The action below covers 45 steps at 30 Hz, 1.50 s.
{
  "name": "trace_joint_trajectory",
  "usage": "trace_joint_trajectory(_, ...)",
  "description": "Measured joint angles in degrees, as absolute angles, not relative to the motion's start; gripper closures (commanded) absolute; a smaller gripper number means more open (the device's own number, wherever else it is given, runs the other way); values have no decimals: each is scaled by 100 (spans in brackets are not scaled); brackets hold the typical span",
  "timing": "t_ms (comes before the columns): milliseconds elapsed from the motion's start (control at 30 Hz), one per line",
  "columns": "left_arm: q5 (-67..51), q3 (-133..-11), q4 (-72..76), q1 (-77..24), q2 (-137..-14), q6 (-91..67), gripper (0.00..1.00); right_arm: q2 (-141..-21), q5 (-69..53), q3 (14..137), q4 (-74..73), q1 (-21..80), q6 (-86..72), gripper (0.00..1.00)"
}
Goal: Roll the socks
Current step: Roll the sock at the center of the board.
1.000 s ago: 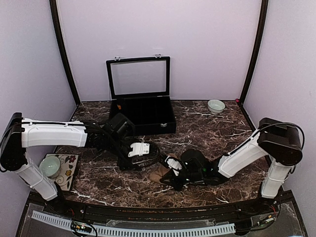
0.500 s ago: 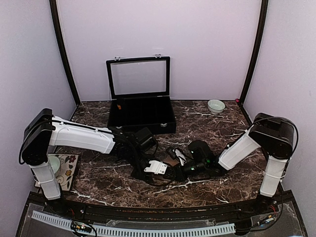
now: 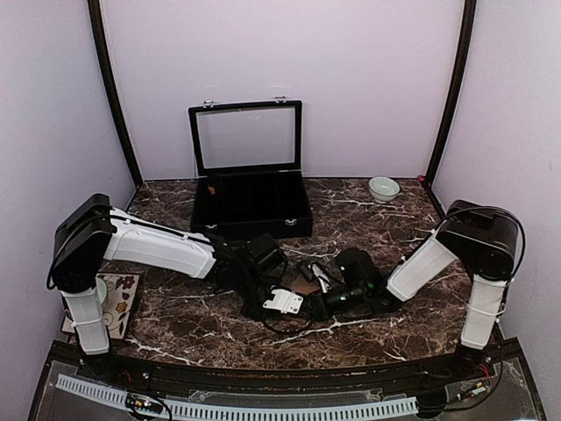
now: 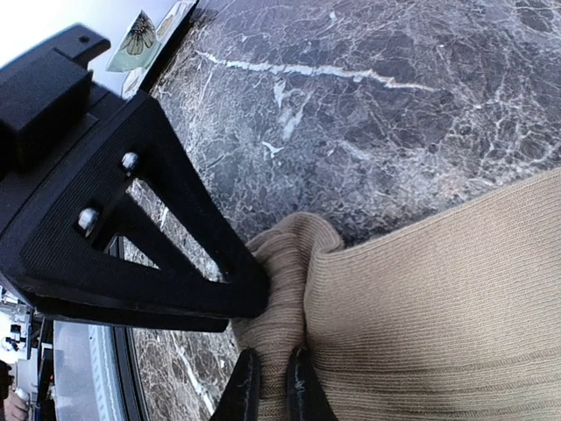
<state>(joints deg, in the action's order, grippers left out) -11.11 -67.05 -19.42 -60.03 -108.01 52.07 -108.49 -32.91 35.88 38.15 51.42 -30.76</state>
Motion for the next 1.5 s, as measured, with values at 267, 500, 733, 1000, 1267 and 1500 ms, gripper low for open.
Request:
trace_joint_trajectory(267,-956,-6875,-1905,-5990,-10956,5229,94,-10833,-3350,3590,3774,5100,-3085,85)
trace_joint_trajectory(500,-1074,-6971,-1903,-5990,-11063,5162,82,-10582,-3262,3597,3286,4976,-3048,85)
trace_joint_trajectory(733,-1162,-7030,-1935,-5990,-11148,4984,74,-10578,-3301,3597,3192,4915,-3048,89)
trace_joint_trajectory(1000,-1216,-7229,-1890,-5992,-11349,4890,72,-9865,-3094,3485,2366,4565,-2698,75)
trace_joint_trajectory(1267,-1319,-7402,-2091,-5990,-11448,4866,72,-9697,-3107,3922,1702,4130,-2309,79)
trace_joint_trajectory(1500,-1459,-7651,-2324,-5961,-11590,4840,72,-10333,-3122,4187,1498,3955,-2069,90)
